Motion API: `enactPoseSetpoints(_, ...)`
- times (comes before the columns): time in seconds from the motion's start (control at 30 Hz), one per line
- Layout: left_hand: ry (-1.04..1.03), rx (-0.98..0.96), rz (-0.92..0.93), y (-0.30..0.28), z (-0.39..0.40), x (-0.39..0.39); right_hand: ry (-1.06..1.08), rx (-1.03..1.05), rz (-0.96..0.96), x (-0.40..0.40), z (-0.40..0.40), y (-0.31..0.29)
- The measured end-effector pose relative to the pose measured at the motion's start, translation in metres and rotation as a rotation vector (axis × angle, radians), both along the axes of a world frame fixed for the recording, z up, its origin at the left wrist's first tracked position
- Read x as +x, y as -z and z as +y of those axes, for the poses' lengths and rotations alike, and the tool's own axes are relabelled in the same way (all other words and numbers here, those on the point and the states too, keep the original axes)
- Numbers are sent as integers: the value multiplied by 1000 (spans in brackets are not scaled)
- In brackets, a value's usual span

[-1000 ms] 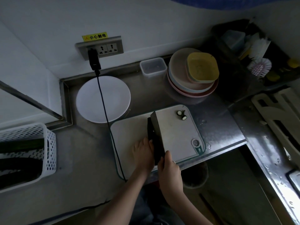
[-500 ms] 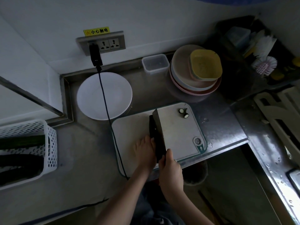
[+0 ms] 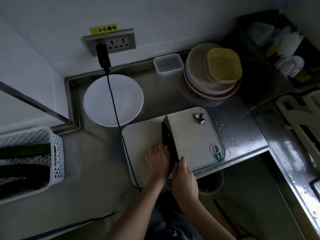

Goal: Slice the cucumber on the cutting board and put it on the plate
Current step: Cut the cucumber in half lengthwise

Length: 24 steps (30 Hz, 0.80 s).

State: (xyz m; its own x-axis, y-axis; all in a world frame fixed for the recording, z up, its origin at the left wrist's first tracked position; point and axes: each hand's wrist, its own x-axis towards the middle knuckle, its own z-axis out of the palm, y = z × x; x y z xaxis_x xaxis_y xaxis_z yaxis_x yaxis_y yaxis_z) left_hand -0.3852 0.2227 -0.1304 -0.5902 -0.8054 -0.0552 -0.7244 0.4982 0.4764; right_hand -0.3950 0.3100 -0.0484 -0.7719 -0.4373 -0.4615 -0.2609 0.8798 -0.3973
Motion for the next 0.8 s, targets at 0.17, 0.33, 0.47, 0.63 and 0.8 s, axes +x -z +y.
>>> enactPoseSetpoints(0.17, 81, 70, -97, 4, -2, 3, -83, 26, 46, 5, 5, -1)
enactPoseSetpoints(0.33, 29, 47, -43, -6, 6, 2, -72, 77, 23, 9, 16, 6)
enactPoseSetpoints(0.47, 72, 0, -98, -6, 5, 5, -60, 93, -9, 6, 12, 10)
enactPoseSetpoints(0.63, 22, -69, -63, -15, 6, 2, -11, 82, -72, 0, 7, 6)
enactPoseSetpoints(0.8, 52, 89, -32, -21, 1, -1, -31, 78, -55, -6, 2, 6)
